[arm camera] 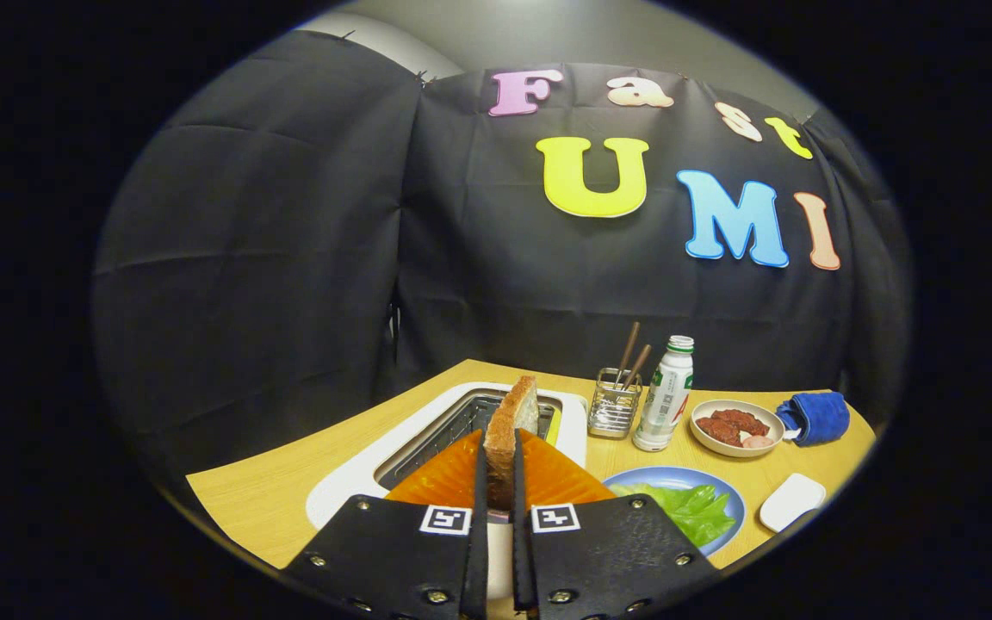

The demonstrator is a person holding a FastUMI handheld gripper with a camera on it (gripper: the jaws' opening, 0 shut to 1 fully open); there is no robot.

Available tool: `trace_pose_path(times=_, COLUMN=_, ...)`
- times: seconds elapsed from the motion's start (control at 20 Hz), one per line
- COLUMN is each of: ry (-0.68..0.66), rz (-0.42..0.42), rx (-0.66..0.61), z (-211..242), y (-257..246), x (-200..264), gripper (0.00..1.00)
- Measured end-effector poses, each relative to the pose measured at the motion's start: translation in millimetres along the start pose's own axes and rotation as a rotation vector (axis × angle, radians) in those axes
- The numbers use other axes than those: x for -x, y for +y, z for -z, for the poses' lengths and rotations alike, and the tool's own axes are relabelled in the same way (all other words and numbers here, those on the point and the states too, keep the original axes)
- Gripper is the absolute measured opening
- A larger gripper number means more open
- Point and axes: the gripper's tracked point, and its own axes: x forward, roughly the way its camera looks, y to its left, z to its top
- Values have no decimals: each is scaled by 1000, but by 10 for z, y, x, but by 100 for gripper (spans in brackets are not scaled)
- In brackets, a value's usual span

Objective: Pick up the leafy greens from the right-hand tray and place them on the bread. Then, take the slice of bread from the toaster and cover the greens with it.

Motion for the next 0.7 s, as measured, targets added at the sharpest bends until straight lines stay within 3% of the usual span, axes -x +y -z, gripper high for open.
trace_pose_path(times=0.1, ry=-1, rz=-12, rx=-15, z=-12, y=-30, x=5, gripper=7)
trace_pose_path(times=0.7, ry=-129, rz=-56, rx=-34, z=-751, y=-214, x=423, gripper=7)
